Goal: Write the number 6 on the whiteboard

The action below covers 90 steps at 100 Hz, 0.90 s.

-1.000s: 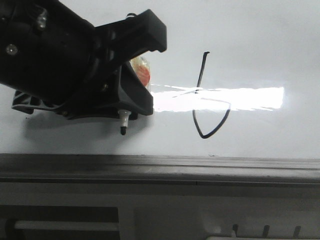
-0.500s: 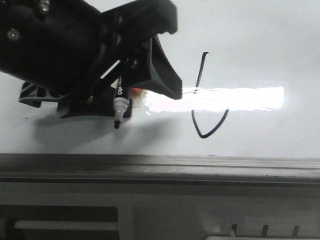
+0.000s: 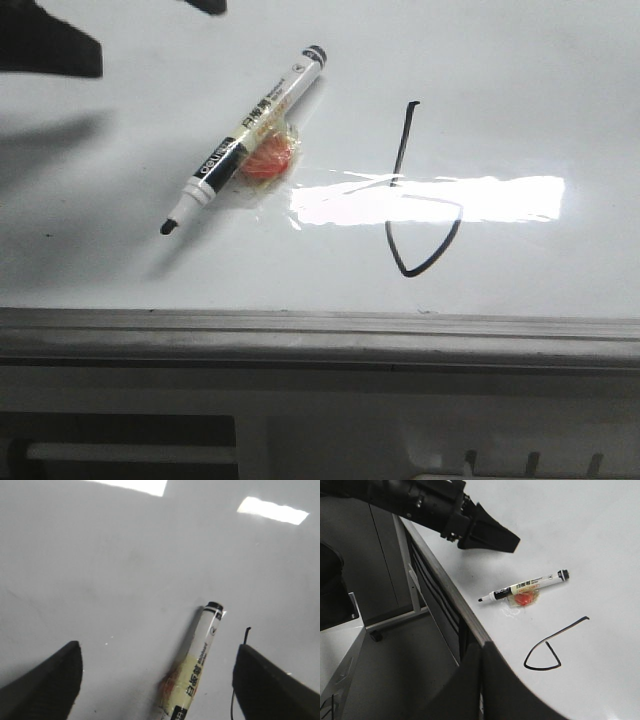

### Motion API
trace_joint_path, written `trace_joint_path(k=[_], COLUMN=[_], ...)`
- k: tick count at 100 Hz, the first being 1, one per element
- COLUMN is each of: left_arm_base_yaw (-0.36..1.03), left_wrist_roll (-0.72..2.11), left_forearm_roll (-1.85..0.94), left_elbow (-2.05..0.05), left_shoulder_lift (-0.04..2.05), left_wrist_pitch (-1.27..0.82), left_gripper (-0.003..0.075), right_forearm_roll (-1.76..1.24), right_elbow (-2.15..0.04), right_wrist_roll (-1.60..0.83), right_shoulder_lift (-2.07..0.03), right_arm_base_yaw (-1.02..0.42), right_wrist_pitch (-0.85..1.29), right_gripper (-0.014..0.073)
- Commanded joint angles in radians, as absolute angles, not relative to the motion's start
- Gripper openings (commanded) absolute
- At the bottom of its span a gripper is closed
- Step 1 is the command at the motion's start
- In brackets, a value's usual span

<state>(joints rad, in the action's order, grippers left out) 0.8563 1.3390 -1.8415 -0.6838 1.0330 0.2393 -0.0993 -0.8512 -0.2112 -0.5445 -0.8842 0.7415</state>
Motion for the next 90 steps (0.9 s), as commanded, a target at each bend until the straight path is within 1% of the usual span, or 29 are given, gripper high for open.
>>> trace_joint_path(k=[1,4,7,9,14,16,19,21,36,46,59,90], left_arm_base_yaw=[0.855,0.855,0.855,0.855,0.855,0.855,0.855,0.855,0.855,0.855,0.855,0.855], left_wrist_roll=[1.443,1.467,1.484,1.494,1.499,1.499,1.499,1.501,1.504,1.504,1.504,1.504], left_forearm_roll=[-1.838,-1.838,-1.838,-1.838,-1.838,-1.838,-1.838,-1.838,-1.838,-1.838,-1.838,-1.838], left_elbow=[-0.689,-0.672,-0.654,-0.639,-0.599,-0.58,-0.554,-0.534,-0.409,-0.347,-0.304,-0.25], left_shoulder_lift=[0.929,0.895,0.861,0.833,0.763,0.731,0.691,0.661,0.469,0.387,0.332,0.328], left_wrist_pitch=[0.24,0.244,0.244,0.244,0.244,0.242,0.234,0.23,0.206,0.178,0.164,0.164], left_gripper=[0.0419,0.0361,0.0283,0.0251,0.012,0.0088,0.001,-0.0019,-0.0019,-0.0019,-0.0019,-0.0019], right_forearm_roll=[-0.072,-0.062,-0.043,-0.029,0.011,0.032,0.061,0.084,0.24,0.251,0.221,0.212], right_elbow=[-0.869,-0.861,-0.842,-0.828,-0.795,-0.769,-0.743,-0.729,-0.586,-0.536,-0.529,-0.529], right_wrist_roll=[-0.213,-0.212,-0.207,-0.197,-0.16,-0.14,-0.115,-0.098,-0.044,-0.044,-0.044,-0.044], right_shoulder_lift=[-0.518,-0.495,-0.478,-0.451,-0.396,-0.369,-0.33,-0.3,-0.082,0.036,0.002,-0.007], right_arm_base_yaw=[-0.875,-0.875,-0.875,-0.875,-0.875,-0.875,-0.875,-0.875,-0.875,-0.875,-0.875,-0.875], right_wrist_pitch=[0.693,0.703,0.71,0.712,0.722,0.724,0.728,0.731,0.768,0.785,0.818,0.818], right_gripper=[-0.0062,-0.0062,-0.0062,-0.0062,-0.0058,-0.0057,-0.0053,-0.0053,-0.0053,-0.0053,-0.0053,-0.0053])
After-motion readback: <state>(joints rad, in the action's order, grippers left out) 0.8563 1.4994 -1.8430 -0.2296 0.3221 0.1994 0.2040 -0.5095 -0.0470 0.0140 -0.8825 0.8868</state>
